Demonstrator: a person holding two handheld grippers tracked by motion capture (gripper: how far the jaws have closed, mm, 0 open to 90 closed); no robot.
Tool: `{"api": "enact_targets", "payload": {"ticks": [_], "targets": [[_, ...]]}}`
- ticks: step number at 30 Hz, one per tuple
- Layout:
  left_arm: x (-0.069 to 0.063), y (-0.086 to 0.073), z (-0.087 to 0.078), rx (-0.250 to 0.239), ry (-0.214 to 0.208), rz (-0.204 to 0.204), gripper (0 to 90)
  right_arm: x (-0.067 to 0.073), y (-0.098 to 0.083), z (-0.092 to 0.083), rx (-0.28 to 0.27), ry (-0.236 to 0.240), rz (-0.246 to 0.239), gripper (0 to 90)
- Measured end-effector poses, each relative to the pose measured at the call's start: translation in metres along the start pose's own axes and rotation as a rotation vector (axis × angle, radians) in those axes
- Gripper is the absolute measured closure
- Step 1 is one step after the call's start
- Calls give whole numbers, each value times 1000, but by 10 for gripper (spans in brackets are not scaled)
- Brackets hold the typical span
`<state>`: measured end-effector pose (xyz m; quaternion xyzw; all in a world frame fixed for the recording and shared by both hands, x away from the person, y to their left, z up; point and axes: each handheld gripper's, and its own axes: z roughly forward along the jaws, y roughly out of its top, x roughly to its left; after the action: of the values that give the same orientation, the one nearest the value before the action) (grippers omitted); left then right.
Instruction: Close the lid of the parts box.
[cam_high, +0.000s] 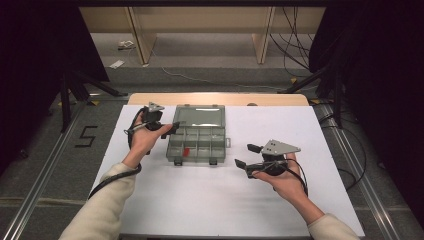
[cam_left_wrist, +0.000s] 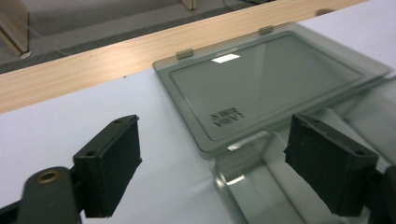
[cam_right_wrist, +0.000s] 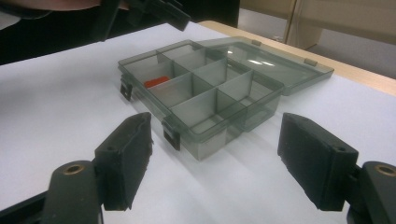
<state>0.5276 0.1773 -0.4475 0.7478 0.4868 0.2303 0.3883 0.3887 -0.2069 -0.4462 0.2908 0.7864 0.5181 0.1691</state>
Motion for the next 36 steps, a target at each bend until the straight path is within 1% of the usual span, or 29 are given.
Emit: {"api": "enact_targets", "payload": {"ticks": [4, 7, 8, 11, 12, 13, 15, 17, 19, 21, 23, 25, 27, 30, 33, 36], "targets": [[9, 8, 17, 31, 27, -36, 223, -1, -1, -1, -1, 0, 1, 271], [12, 15, 28, 45, 27, -58, 263, -1, -1, -1, 1, -4, 4, 271], [12, 17, 31, 50, 31, -59, 279, -2, -1, -1, 1, -4, 5, 271], [13, 22, 42, 81, 49, -43, 333, -2, -2, -1, 2, -4, 6, 272], [13, 23, 46, 87, 57, -51, 358, -1, -2, -1, 2, -4, 7, 272], [13, 24, 50, 95, 63, -50, 377, -1, -2, -1, 3, -3, 8, 272], [12, 27, 56, 115, 82, -33, 416, -1, -2, -1, 4, -1, 6, 273], [12, 29, 60, 129, 101, -32, 458, -1, -2, -1, 10, -6, 4, 275], [13, 30, 64, 138, 102, -46, 485, -1, -3, -1, 9, -4, 6, 275], [14, 31, 66, 150, 91, -54, 512, -1, -3, -1, 9, -5, 8, 276], [16, 30, 69, 158, 86, -72, 559, -1, -3, -1, 9, -4, 11, 276], [19, 28, 70, 173, 94, -86, 576, -1, -3, -2, 10, -5, 12, 276], [20, 27, 71, 182, 85, -102, 597, -1, -3, -2, 8, -5, 12, 276], [21, 26, 71, 181, 77, -122, 631, -1, -3, -1, 9, -4, 12, 277], [20, 27, 72, 191, 72, -123, 664, -1, -3, -1, 12, -5, 13, 277], [19, 27, 73, 204, 68, -138, 699, -1, -3, -1, 12, -4, 13, 277]]}}
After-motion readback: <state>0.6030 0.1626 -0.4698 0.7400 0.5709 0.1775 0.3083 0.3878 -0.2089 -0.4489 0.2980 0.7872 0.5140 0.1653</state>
